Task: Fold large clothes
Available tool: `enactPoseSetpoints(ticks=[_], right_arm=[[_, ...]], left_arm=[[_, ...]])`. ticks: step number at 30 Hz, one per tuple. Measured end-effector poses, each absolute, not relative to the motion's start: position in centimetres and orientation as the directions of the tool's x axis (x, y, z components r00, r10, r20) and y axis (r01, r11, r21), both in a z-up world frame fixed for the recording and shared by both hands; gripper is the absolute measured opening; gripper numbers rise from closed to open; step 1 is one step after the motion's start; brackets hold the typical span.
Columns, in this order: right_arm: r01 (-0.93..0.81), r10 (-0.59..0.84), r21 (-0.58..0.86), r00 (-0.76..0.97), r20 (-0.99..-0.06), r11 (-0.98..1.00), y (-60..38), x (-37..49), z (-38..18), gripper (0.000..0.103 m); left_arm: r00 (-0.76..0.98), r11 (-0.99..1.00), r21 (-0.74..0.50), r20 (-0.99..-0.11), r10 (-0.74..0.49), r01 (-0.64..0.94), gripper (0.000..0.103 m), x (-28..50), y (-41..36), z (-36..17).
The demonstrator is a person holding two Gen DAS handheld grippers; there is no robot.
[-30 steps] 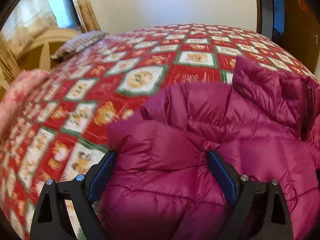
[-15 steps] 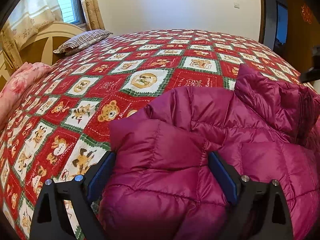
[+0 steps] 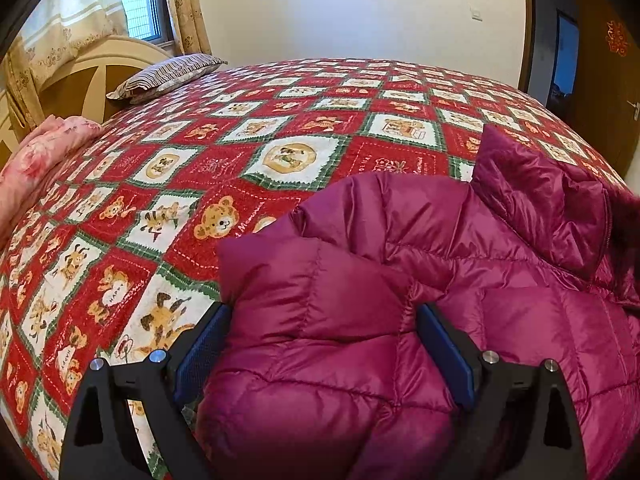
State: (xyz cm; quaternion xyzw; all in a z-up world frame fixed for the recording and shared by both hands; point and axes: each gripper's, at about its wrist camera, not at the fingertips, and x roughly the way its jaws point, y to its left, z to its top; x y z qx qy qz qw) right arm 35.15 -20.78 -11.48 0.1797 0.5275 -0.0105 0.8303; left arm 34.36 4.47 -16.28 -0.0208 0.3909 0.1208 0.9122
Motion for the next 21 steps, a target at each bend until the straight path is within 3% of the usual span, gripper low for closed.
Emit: enactPoseSetpoints(ticks=[2, 6, 13, 16, 21], right_arm=[[0.222, 0.169, 0.295, 0.454, -0.875, 0.929, -21.2, 35.1, -13.3, 0.011], [0.114, 0.124, 0.274, 0.687, -0.716, 0.955, -20.8, 31.6, -14.6, 0.011], [0.118, 0.089, 0.237, 0.700, -0.709, 0.964, -20.7, 31.6, -14.5, 0.012], [0.115, 0.097, 0.249, 0.707, -0.701, 0.962, -20.9, 31.5, -14.6, 0.012], [0.110, 0.117, 0.276, 0.715, -0.690, 0.955, -21.0, 31.1, -14.7, 0.013]], left_arm=[[0.664, 0.970, 0.054, -0.720, 0.201, -0.235, 0.095, 34.4, 4.5, -16.3], [0.660, 0.971, 0.046, -0.726, 0.193, -0.234, 0.095, 34.5, 4.6, -16.4], [0.683, 0.982, 0.081, -0.709, 0.177, -0.170, 0.095, 34.1, 3.5, -14.4], [0.762, 0.995, 0.070, -0.640, 0.099, -0.070, 0.095, 33.5, 0.9, -11.2], [0.749, 0.991, 0.078, -0.661, -0.031, 0.110, 0.095, 36.1, -5.9, -8.8]])
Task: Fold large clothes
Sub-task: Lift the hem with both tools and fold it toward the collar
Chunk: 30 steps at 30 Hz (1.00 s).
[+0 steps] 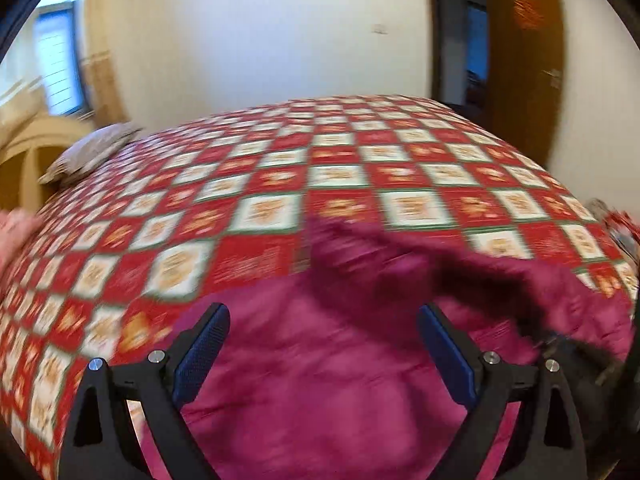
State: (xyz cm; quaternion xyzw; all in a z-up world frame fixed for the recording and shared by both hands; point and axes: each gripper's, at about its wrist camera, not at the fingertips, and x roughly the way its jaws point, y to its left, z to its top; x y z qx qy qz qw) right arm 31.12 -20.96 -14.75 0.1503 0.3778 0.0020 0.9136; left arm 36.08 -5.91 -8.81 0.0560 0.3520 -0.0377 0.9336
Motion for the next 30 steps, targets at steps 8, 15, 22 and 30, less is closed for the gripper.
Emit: enactPoseSetpoints(ticks=[8, 15, 22, 30], right_arm=[[0.107, 0.137, 0.305, 0.721, -0.679, 0.946, -21.3, 31.0, -14.8, 0.013], [0.107, 0.144, 0.314, 0.722, -0.677, 0.943, -21.4, 31.1, -14.9, 0.013], [0.106, 0.143, 0.313, 0.721, -0.678, 0.944, -21.5, 31.2, -14.9, 0.013], [0.109, 0.171, 0.342, 0.703, -0.691, 0.933, -21.8, 31.1, -14.8, 0.016]], left_arm=[[0.626, 0.967, 0.253, -0.750, 0.213, -0.026, 0.051, 42.8, -9.0, -12.0], [0.578, 0.997, -0.001, -0.815, 0.045, -0.080, 0.017, 39.7, -2.2, -12.2], [0.603, 0.987, -0.080, -0.798, 0.022, -0.142, 0.016, 36.5, -1.0, -15.3], [0.680, 0.972, -0.155, -0.733, 0.005, -0.174, 0.019, 35.6, -0.3, -16.2]])
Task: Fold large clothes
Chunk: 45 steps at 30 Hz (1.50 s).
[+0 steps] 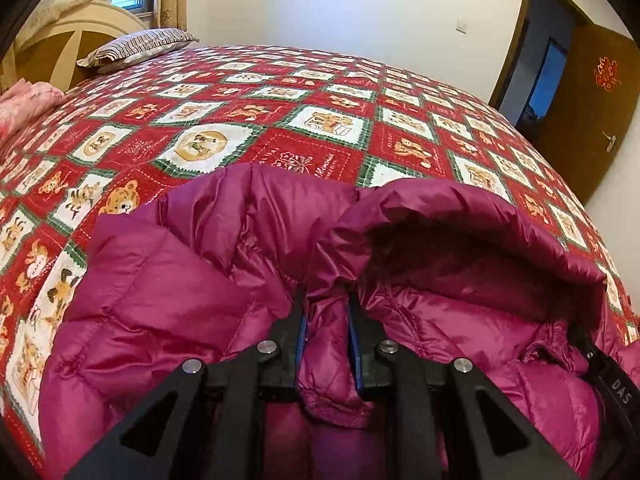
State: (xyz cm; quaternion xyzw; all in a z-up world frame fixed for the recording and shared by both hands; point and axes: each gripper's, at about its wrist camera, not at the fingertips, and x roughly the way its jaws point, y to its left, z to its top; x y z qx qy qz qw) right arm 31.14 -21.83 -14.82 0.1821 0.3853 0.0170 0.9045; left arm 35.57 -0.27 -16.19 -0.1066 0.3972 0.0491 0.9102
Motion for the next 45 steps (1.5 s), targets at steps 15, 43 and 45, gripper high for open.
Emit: enactPoseSetpoints(ticks=[15, 43, 45], right_arm=[[0.103, 0.217, 0.372, 0.658, -0.721, 0.922, -19.0, 36.2, -10.9, 0.027], [0.057, 0.119, 0.219, 0.692, -0.712, 0.974, -17.1, 34.2, -14.2, 0.022], [0.056, 0.123, 0.224, 0.694, -0.710, 0.973, -17.1, 34.3, -14.2, 0.022]], left_arm=[[0.690, 0.974, -0.145, -0.724, 0.013, -0.171, 0.019, 35.3, -0.4, -16.1], [0.685, 0.999, -0.034, -0.728, -0.037, 0.018, 0.066, 41.1, -5.9, -10.2], [0.648, 0.999, 0.045, -0.761, 0.026, 0.013, 0.066, 41.5, -6.3, -12.5]])
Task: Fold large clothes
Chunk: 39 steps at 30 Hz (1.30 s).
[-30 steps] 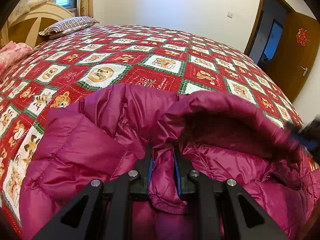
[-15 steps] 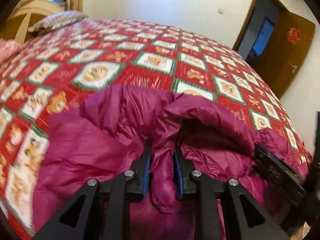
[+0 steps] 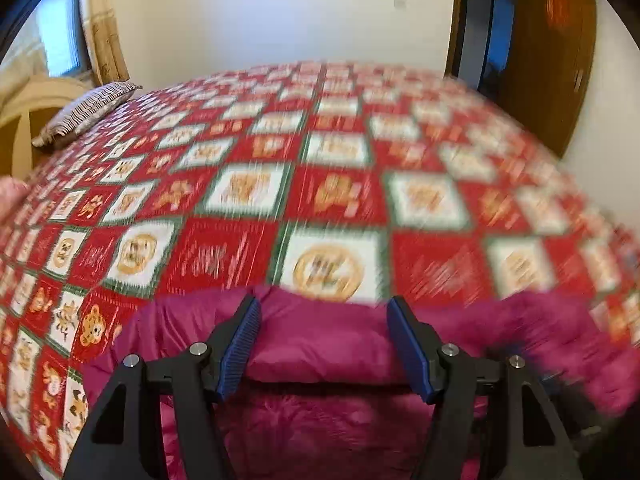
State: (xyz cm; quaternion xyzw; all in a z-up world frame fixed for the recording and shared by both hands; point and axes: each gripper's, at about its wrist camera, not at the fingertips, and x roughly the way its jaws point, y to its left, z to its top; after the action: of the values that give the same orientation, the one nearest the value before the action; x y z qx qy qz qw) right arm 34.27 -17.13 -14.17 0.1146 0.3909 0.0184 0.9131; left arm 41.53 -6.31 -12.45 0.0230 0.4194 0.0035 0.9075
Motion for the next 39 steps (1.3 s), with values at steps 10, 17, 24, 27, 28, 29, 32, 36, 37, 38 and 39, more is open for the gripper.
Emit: enactPoseSetpoints(ticks=[10, 17, 24, 27, 28, 29, 32, 36, 37, 38, 39], right_arm=[[0.052, 0.120, 0.214, 0.689, -0.714, 0.975, -16.9, 34.3, -13.9, 0.025], [0.045, 0.107, 0.181, 0.659, -0.745, 0.982, -17.3, 33.6, -11.7, 0.028], [0.050, 0.060, 0.121, 0.652, -0.756, 0.991, -18.2, 33.6, -13.5, 0.026], [0.045, 0.021, 0.070, 0.679, -0.734, 0.997, -17.5, 33.3, -13.9, 0.026], [0.046, 0.012, 0.059, 0.681, -0.732, 0.997, -17.4, 33.3, -13.9, 0.026], [0.047, -0.002, 0.041, 0.684, -0.730, 0.998, -17.2, 33.3, -13.9, 0.027], [0.050, -0.026, 0.012, 0.691, -0.722, 0.999, -16.9, 33.2, -13.9, 0.027], [0.050, -0.012, 0.031, 0.696, -0.718, 0.998, -17.3, 33.2, -14.0, 0.027], [0.050, -0.011, 0.034, 0.697, -0.717, 0.998, -17.2, 33.2, -14.0, 0.027], [0.050, -0.008, 0.037, 0.699, -0.715, 0.998, -17.3, 33.1, -14.0, 0.027], [0.050, -0.004, 0.043, 0.701, -0.714, 0.998, -17.4, 33.1, -14.0, 0.027]], left_arm=[[0.669, 0.993, 0.115, -0.740, 0.071, 0.023, 0.067, 40.8, -6.8, -15.8], [0.679, 0.989, 0.145, -0.728, 0.094, 0.019, 0.067, 40.8, -7.0, -16.0], [0.680, 0.987, 0.160, -0.725, 0.106, 0.017, 0.067, 40.8, -7.3, -16.0], [0.680, 0.987, 0.161, -0.725, 0.107, 0.017, 0.067, 40.8, -7.3, -16.0], [0.681, 0.986, 0.163, -0.724, 0.108, 0.017, 0.067, 40.8, -7.3, -16.0], [0.682, 0.987, 0.160, -0.724, 0.106, 0.017, 0.068, 40.8, -7.2, -16.0], [0.673, 0.992, 0.126, -0.736, 0.078, 0.023, 0.068, 40.7, -6.7, -15.7], [0.656, 0.991, 0.100, -0.754, 0.014, 0.094, 0.068, 39.3, -5.9, -13.8], [0.673, 0.991, 0.093, -0.740, 0.002, 0.100, 0.068, 38.5, -5.4, -13.0], [0.700, 0.991, 0.101, -0.714, 0.013, 0.085, 0.068, 37.6, -4.4, -12.0], [0.714, 0.992, 0.111, -0.699, 0.033, 0.064, 0.068, 37.1, -3.8, -11.6]])
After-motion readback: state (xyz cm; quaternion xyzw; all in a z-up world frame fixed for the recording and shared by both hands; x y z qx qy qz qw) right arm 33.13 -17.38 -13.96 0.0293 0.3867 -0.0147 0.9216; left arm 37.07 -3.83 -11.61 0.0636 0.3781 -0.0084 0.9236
